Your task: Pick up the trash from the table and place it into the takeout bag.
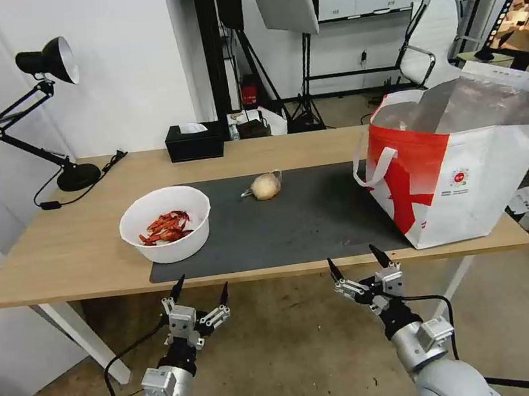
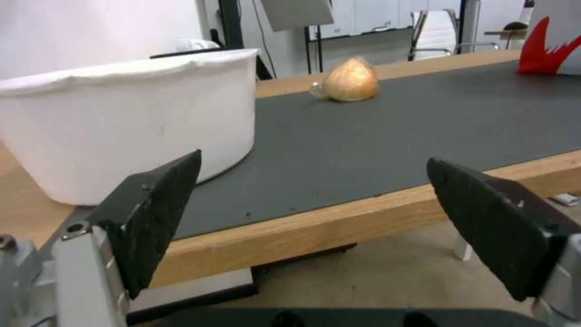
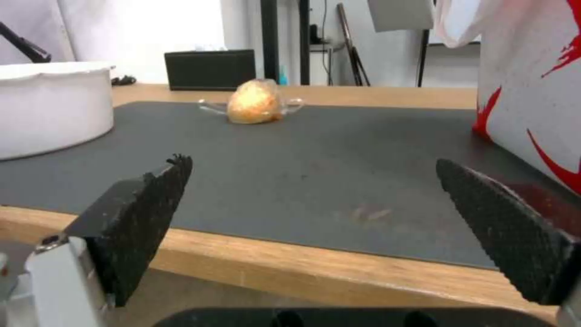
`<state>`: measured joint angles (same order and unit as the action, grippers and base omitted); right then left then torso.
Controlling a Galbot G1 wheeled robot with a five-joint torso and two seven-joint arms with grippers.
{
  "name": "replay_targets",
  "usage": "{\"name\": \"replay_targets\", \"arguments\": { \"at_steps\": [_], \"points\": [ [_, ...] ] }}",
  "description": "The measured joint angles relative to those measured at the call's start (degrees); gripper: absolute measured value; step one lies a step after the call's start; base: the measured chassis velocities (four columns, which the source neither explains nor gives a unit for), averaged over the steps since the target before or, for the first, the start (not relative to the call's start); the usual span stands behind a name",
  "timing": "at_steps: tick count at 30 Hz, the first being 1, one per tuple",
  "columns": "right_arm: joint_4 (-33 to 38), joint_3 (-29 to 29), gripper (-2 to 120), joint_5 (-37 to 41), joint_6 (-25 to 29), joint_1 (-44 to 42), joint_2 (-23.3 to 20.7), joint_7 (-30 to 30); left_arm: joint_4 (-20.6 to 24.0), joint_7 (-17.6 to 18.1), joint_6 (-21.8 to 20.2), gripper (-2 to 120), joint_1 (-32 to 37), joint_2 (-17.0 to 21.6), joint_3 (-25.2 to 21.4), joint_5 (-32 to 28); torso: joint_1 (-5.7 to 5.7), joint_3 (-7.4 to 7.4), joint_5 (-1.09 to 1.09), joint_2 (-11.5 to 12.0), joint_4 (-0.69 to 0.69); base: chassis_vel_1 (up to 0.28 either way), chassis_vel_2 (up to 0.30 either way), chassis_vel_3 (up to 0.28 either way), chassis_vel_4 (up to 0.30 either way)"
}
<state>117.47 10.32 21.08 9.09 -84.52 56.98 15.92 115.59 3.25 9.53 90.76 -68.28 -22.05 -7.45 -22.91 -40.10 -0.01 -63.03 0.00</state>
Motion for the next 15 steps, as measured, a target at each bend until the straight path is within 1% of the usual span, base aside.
{"name": "replay_targets", "arguments": {
  "at_steps": [6,8,9,10,12,13,14,15],
  "points": [
    [-0.82,-1.59,100,1.31,-0.29,2.30,-0.34,-0.19,-0.14,-0.05,0.00,100,0.06,0.03,0.04,0.04,0.00,0.00,0.00,0.00,-0.01,0.000,0.000,0.000,0.000],
    [-1.91,-2.97,100,4.72,-0.79,5.79,-1.09,-1.80,-0.30,-0.06,0.00,100,-0.29,0.44,0.43,0.00,0.00,0.00,0.01,0.00,0.01,0.000,0.000,0.000,0.000],
    [-3.24,-3.96,100,7.78,-1.29,8.91,-1.56,-3.13,-0.57,-0.07,-0.04,100,-1.12,0.91,1.16,-0.17,0.00,0.00,0.00,0.00,-0.02,0.000,0.000,0.000,0.000],
    [-3.24,-3.96,100,7.78,-1.29,8.91,-1.56,-3.13,-0.57,-0.07,-0.04,100,-1.12,0.91,1.16,-0.17,0.00,0.00,0.00,0.00,-0.02,0.000,0.000,0.000,0.000],
    [-7.04,-7.04,100,11.70,-2.40,16.62,-2.35,-5.24,-0.67,-0.11,-0.15,100,-1.46,1.21,1.45,-0.29,0.00,-0.01,0.01,0.01,-0.05,0.000,0.000,0.000,0.000],
    [-8.61,-8.61,100,12.90,-2.95,20.32,-2.54,-5.75,-0.66,-0.14,-0.17,100,-1.47,1.24,1.45,-0.30,0.00,-0.01,0.02,0.01,-0.02,0.000,0.000,0.000,0.000],
    [-11.54,-11.78,100,15.08,-4.10,27.16,-2.61,-6.11,-0.62,-0.16,-0.21,100,-1.40,1.23,1.45,-0.30,-0.01,-0.01,0.02,0.01,0.03,0.000,0.000,0.000,0.000],
    [-11.54,-11.78,100,15.08,-4.10,27.16,-2.61,-6.11,-0.62,-0.16,-0.21,100,-1.40,1.23,1.45,-0.30,-0.01,-0.01,0.02,0.01,0.03,0.000,0.000,0.000,0.000]
  ]
}}
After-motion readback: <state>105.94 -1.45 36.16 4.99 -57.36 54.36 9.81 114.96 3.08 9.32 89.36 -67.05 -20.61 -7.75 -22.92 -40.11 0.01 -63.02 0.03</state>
